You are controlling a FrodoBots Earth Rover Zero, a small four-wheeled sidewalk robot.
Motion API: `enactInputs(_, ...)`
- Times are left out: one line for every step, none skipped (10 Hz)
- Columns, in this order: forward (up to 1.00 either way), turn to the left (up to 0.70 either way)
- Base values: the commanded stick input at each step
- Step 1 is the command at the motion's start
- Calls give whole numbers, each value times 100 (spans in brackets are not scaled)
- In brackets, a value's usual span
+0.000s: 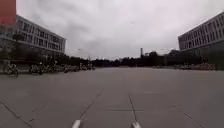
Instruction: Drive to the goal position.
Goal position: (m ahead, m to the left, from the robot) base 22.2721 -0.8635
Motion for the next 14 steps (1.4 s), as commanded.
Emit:
enactInputs(48, 0)
enactInputs(70, 0)
enactInputs(70, 0)
enactInputs(70, 0)
enactInputs(70, 0)
enactInputs(70, 0)
enactInputs(70, 0)
enactInputs(70, 0)
enactInputs(70, 0)
enactInputs(70, 0)
enactInputs(70, 0)
enactInputs(70, 0)
enactInputs(70, 0)
enactInputs(70, 0)
